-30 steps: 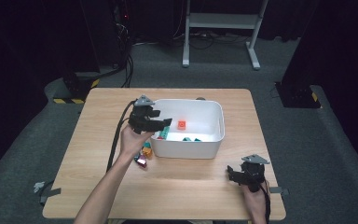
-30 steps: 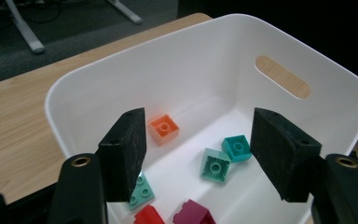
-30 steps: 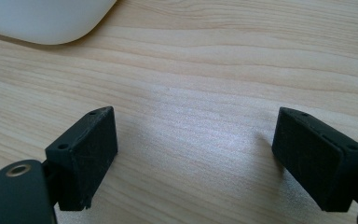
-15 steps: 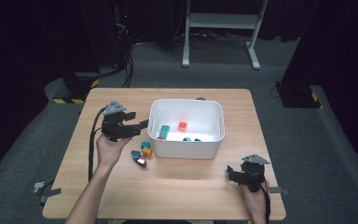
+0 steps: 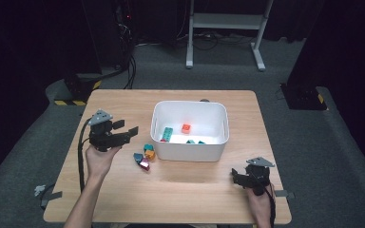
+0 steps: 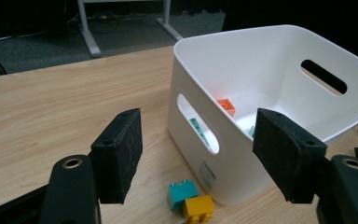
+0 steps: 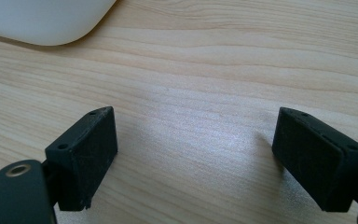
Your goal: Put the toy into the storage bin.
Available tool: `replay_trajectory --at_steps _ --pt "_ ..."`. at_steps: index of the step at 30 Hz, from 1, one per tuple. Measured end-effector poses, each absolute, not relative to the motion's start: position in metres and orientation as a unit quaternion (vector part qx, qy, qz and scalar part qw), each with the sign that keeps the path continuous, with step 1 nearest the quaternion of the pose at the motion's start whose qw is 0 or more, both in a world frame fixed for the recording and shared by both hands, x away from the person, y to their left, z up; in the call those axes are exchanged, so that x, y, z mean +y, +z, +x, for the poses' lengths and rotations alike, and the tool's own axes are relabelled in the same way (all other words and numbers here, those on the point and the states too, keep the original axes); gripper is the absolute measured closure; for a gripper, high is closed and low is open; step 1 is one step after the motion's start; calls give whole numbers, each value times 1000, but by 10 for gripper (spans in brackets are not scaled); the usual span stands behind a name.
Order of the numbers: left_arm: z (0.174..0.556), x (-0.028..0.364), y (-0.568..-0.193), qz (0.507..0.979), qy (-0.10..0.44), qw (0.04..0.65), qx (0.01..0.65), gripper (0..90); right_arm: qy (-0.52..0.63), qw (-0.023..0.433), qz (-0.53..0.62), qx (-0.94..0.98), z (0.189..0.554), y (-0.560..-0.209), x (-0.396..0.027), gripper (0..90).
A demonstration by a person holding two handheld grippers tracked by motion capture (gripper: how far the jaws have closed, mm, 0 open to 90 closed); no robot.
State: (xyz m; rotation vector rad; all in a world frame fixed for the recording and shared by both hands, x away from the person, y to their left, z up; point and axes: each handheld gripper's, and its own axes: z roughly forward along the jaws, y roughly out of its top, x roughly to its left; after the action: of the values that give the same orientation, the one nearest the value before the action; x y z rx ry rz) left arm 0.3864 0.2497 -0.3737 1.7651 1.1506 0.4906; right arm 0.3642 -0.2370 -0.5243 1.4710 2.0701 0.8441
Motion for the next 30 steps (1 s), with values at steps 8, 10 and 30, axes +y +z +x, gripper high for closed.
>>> replay_trajectory --at_steps 8,10,30 --pt "377 260 -390 722 204 458 478 325 307 231 535 752 364 -524 -237 137" --pt "373 262 -399 721 199 457 481 328 307 231 535 752 364 -524 -237 137" --pt "367 255 -457 736 186 408 507 335 307 231 535 752 364 -524 -237 137"
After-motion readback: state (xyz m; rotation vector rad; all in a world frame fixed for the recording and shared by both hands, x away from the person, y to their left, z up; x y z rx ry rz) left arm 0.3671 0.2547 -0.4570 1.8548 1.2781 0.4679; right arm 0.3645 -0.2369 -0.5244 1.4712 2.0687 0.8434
